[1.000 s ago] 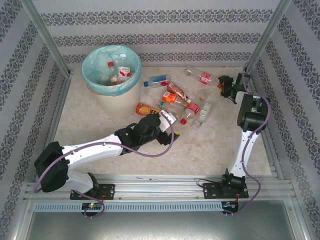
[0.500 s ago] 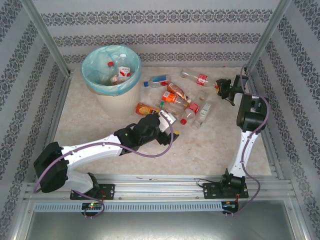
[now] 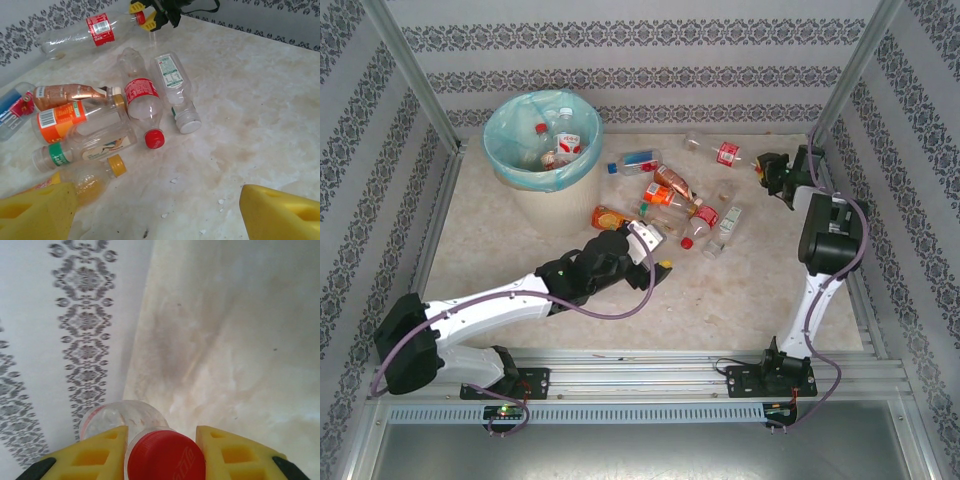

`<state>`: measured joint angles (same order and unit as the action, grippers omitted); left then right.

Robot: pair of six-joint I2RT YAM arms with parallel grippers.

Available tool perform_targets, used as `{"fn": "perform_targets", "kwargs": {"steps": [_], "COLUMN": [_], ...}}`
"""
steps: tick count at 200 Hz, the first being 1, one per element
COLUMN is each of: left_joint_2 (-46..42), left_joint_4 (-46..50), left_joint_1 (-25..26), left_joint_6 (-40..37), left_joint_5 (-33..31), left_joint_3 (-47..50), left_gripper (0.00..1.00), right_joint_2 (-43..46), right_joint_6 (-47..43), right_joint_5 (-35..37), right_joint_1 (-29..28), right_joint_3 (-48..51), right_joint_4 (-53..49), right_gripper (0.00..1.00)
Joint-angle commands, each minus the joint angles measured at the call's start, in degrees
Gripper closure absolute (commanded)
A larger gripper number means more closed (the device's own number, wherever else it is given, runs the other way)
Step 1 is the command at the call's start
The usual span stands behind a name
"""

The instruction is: Put the plastic bottles in the bin

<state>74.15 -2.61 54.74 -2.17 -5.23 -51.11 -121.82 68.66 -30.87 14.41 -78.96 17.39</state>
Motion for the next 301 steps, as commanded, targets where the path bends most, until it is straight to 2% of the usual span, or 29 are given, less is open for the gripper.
{"fn": "perform_targets", "kwargs": {"steps": [1,46,83,118,158,184,216,250,301], "left_joint_2": [-2.45,-5.87,-6.41,-3.52,3.33,7.33,9.37,11.63,12.54], "left_joint_4": [-0.04,3.49,9.63,20.77,38.10,44.84,46.61,49.04,50.14], "left_joint_1": [0.10,0.10,0.11,0.19,0.19,0.19,0.19,0.19,0.19], "left_joint_6": [-2.91,-7.81,-12.25,-15.71,-12.51,-10.97,-10.93,-11.17,-12.15], "left_joint_5": [-2.44,-4.31,-6.86,-6.70,-1.18,2.49,6.47,12.37,12.93], "left_joint_3": [-0.08,-3.02,-9.20,-20.17,-36.50,-42.46,-43.10,-43.63,-41.93], "left_gripper": [0.15,0.14,0.14,0.15,0.14,0.14,0.13,0.13,0.13], "right_joint_2": [6.21,17.76,32.96,48.67,60.69,65.24,68.23,68.33,66.63], "right_joint_6": [-1.86,-4.82,-12.54,-26.05,-41.46,-44.82,-49.58,-50.43,-50.91], "right_joint_5": [0.99,0.29,1.63,5.43,9.15,7.86,8.69,6.00,2.61], "right_joint_1": [0.43,0.27,-1.59,-7.21,-16.51,-20.48,-26.93,-31.53,-37.47], "right_joint_3": [1.79,7.50,13.84,15.55,13.88,15.28,14.74,12.68,8.15], "right_joint_4": [0.90,0.68,-5.21,-19.21,-36.86,-42.34,-48.89,-54.39,-59.63], "right_gripper": [0.86,0.92,0.94,0.98,1.00,1.00,1.00,1.00,1.00]}}
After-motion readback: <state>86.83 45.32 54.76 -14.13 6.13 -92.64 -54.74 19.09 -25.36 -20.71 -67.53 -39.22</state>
